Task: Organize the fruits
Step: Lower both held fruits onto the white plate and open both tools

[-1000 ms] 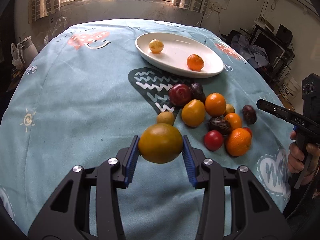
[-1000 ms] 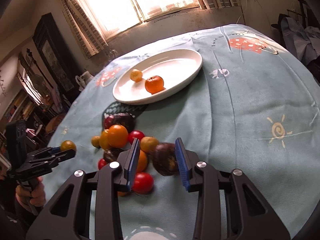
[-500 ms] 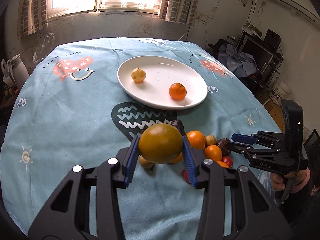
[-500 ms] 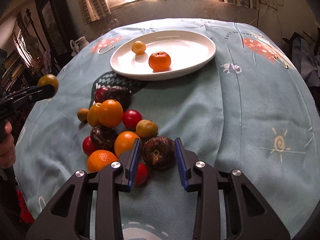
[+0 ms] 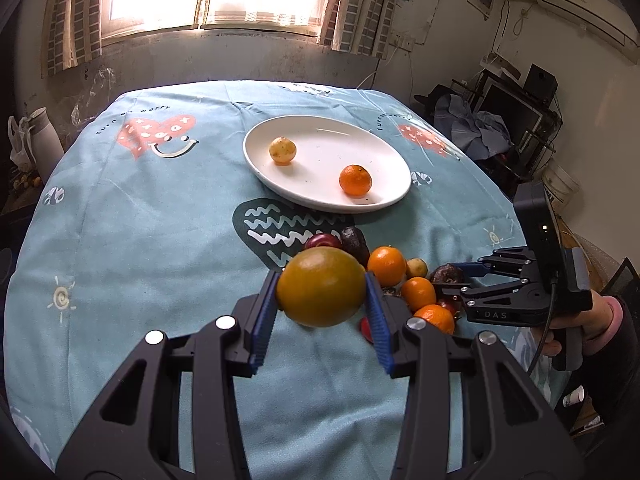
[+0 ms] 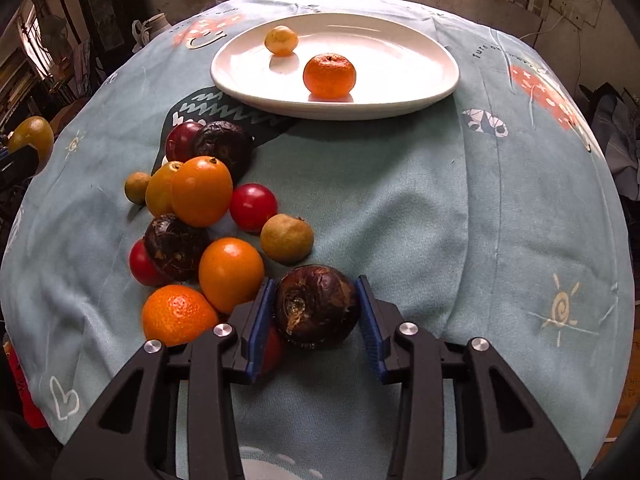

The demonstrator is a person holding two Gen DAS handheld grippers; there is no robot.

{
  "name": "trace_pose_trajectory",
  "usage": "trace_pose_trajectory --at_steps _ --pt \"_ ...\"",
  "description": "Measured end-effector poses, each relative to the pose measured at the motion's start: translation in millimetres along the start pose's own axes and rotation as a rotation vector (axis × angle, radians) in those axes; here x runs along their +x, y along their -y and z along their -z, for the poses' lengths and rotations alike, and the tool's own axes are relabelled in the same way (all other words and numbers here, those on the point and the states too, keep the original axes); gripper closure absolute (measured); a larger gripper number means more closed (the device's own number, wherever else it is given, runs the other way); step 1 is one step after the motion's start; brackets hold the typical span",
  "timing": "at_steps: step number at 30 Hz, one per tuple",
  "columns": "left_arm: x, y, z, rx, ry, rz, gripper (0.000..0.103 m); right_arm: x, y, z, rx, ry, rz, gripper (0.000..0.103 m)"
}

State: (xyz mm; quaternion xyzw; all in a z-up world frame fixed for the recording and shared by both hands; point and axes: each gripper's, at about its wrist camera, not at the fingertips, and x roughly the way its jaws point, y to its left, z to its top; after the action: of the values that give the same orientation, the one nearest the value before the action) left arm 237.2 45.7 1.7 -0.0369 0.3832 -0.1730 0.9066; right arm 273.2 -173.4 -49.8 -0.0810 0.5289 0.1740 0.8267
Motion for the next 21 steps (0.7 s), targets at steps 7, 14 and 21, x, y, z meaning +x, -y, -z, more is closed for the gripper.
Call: trace_pose_trajectory --at_steps 7,14,21 --pt "22.2 -1.4 -35.8 0.002 -0.004 0.030 0.060 -52.3 21.7 -31.2 0.104 0.313 -0.014 0.062" --pt "112.8 1.1 -101.7 0.032 -0.041 -0.039 0.060 -5.4 50.8 -114.5 0.170 0.380 -0.023 0.062" --pt "170.8 3.8 -124.0 0.068 -0.081 -0.100 0.033 38.1 67.0 -134.3 0.209 0.301 -0.030 0.052"
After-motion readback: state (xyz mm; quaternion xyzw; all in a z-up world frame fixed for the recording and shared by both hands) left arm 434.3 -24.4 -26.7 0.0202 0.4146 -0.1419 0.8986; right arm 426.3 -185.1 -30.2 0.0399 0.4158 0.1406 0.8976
